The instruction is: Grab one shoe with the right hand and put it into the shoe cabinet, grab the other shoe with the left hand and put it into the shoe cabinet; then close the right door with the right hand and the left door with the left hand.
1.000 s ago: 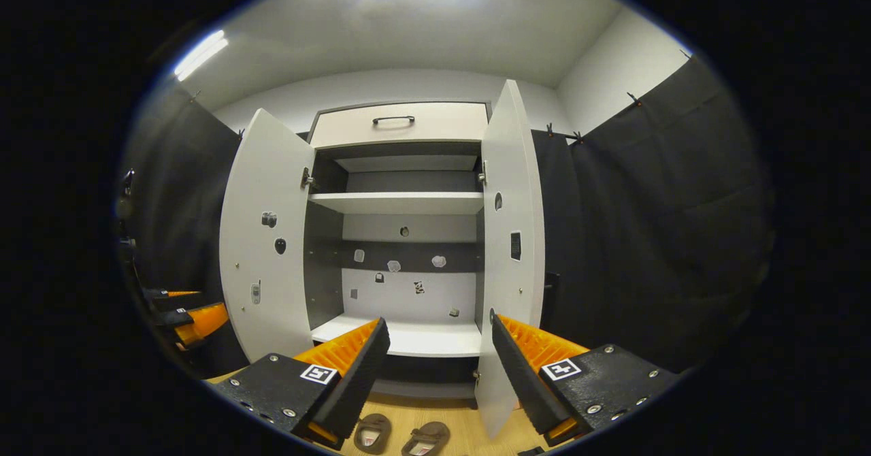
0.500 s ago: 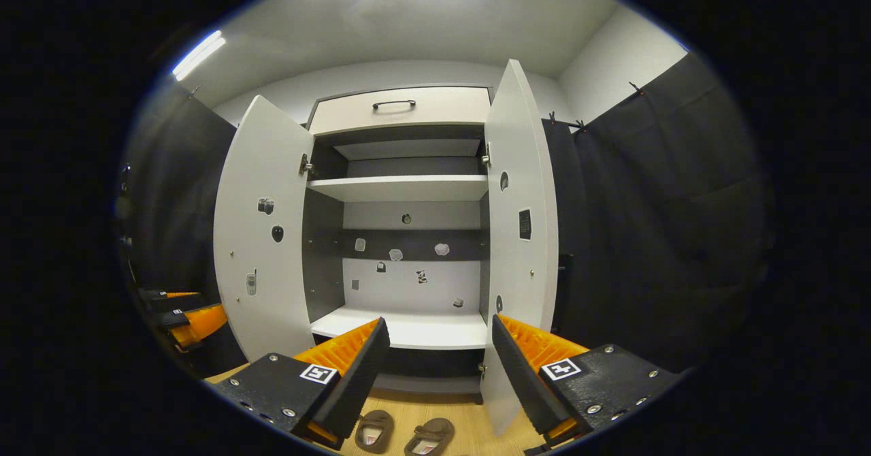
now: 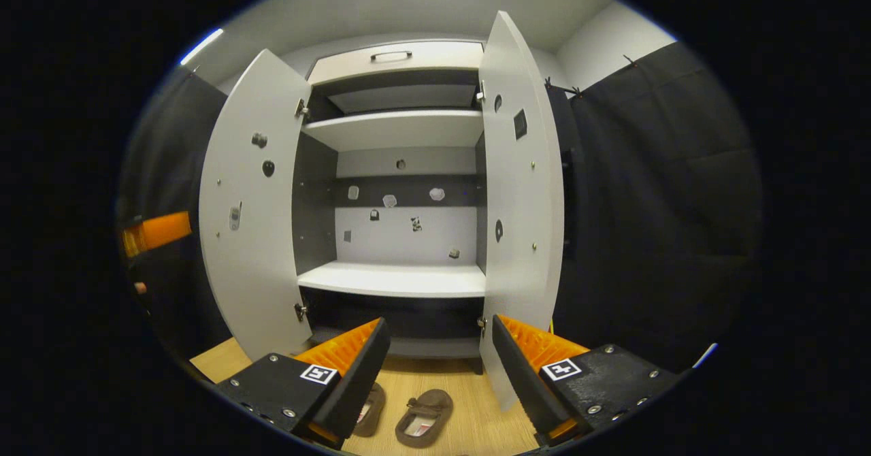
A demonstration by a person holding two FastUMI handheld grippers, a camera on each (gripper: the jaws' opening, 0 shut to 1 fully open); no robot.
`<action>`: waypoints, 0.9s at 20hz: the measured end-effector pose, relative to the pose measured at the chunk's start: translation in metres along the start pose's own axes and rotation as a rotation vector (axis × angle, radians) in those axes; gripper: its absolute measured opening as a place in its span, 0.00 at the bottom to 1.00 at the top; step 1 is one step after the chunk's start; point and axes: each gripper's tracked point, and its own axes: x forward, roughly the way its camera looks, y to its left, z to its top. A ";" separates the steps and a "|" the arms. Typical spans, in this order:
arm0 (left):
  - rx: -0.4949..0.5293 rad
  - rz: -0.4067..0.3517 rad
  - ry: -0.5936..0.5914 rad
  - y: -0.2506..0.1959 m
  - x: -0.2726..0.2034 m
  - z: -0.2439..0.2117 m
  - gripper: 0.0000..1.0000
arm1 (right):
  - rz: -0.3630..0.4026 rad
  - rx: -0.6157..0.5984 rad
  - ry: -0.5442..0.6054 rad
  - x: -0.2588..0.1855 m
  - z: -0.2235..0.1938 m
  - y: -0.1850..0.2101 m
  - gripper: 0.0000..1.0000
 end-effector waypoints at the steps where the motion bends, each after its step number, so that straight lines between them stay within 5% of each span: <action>1: -0.004 -0.002 0.002 -0.001 0.000 -0.001 0.96 | 0.008 0.005 0.042 0.006 -0.027 0.003 0.94; 10: 0.003 0.023 0.014 0.011 0.005 -0.010 0.99 | -0.003 0.038 0.429 0.055 -0.251 0.005 0.94; 18: 0.016 0.014 0.027 0.007 0.011 -0.027 0.97 | -0.040 0.024 0.593 0.079 -0.339 -0.008 0.92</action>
